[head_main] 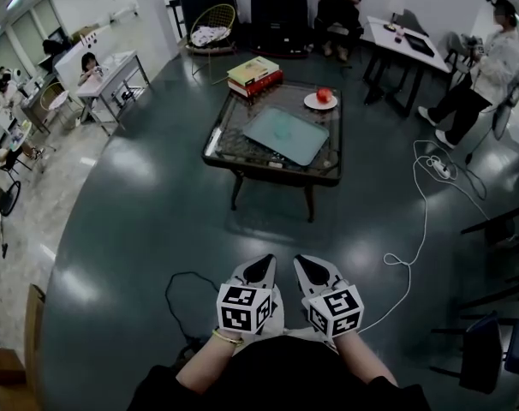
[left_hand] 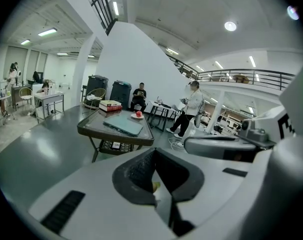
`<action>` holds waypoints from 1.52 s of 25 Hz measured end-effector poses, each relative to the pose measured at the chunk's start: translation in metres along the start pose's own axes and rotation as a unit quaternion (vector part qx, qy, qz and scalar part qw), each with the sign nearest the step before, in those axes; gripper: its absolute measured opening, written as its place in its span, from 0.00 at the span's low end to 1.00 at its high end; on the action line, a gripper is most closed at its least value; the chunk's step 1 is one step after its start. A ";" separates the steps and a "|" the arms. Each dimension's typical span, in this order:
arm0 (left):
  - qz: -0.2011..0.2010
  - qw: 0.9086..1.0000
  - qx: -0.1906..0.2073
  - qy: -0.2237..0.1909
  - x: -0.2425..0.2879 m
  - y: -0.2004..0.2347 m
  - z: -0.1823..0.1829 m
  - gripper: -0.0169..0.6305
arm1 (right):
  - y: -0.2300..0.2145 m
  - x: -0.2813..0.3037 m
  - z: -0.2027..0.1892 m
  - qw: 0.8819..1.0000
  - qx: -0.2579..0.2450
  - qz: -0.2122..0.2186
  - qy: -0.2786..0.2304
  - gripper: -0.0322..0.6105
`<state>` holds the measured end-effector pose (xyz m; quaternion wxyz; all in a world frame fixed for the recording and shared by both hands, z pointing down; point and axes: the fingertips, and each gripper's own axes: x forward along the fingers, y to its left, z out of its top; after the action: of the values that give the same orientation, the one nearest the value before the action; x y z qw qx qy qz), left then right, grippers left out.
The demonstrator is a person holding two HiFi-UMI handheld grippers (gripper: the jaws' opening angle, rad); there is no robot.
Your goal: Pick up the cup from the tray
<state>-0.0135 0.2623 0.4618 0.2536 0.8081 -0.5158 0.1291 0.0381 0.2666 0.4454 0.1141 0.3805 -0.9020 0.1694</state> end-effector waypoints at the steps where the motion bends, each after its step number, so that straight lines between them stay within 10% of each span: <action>1: 0.000 1.000 0.000 0.001 0.005 0.004 0.002 0.04 | -0.003 0.006 0.001 1.000 0.000 0.000 0.001 0.06; 38: -0.036 0.998 0.028 0.037 0.164 0.161 0.146 0.04 | -0.104 0.222 0.110 0.999 0.017 -0.036 0.010 0.06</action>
<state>-0.0948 0.0027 0.4607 0.2538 0.8276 -0.4729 0.1642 -0.0470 0.0111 0.4414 0.1226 0.4128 -0.8836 0.1838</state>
